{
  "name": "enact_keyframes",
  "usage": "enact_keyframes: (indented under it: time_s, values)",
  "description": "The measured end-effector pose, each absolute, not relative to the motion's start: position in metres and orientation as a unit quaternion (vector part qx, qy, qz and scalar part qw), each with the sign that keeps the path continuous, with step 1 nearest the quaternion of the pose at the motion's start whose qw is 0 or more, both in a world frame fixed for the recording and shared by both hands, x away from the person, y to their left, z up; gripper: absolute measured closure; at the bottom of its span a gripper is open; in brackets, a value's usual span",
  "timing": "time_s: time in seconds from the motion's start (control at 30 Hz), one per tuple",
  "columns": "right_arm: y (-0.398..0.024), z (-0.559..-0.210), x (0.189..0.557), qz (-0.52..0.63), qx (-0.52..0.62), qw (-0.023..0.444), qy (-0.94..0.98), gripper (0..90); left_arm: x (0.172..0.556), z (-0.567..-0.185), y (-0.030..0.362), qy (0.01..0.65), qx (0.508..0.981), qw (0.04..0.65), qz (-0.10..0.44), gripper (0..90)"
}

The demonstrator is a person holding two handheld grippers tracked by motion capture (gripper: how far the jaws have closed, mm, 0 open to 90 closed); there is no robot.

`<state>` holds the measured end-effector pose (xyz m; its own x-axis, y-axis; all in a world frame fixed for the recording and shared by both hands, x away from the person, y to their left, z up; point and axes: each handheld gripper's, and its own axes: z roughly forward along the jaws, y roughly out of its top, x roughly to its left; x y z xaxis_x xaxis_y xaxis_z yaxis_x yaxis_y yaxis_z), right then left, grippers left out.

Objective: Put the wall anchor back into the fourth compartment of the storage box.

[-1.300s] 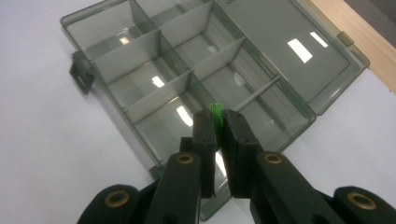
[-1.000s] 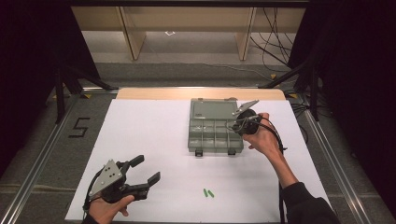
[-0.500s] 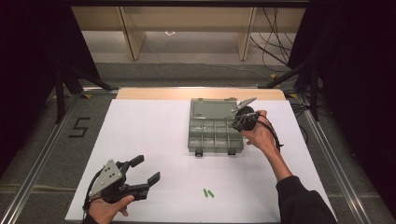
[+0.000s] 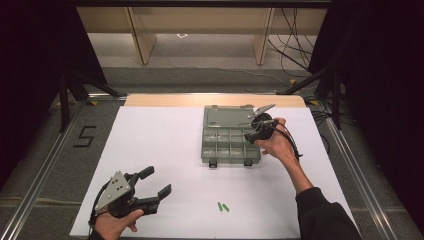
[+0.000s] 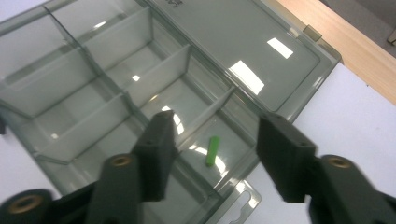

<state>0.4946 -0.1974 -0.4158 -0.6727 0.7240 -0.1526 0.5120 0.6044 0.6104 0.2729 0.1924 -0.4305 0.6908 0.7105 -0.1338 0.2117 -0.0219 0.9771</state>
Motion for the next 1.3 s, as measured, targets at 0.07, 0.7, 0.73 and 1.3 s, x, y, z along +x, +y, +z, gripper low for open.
enact_keyframes:
  time_s: [0.07, 0.7, 0.73, 1.3]
  values:
    - [-0.196, -0.412, 0.491, 0.264, 0.344, 0.191, 0.881, 40.5, 0.273, -0.43, 0.192, 0.336, 0.685, 0.613, 0.203, 18.7]
    - [-0.168, -0.391, 0.42, 0.29, 0.293, 0.182, 0.893, 30.2, 0.272, -0.429, 0.192, 0.334, 0.685, 0.614, 0.207, 18.7]
    - [-0.167, -0.39, 0.415, 0.289, 0.29, 0.176, 0.895, 30.2, 0.272, -0.429, 0.192, 0.333, 0.685, 0.614, 0.207, 18.7]
    - [-0.151, -0.406, 0.372, 0.28, 0.26, 0.147, 0.912, 30.3, 0.273, -0.429, 0.193, 0.334, 0.683, 0.615, 0.21, 18.8]
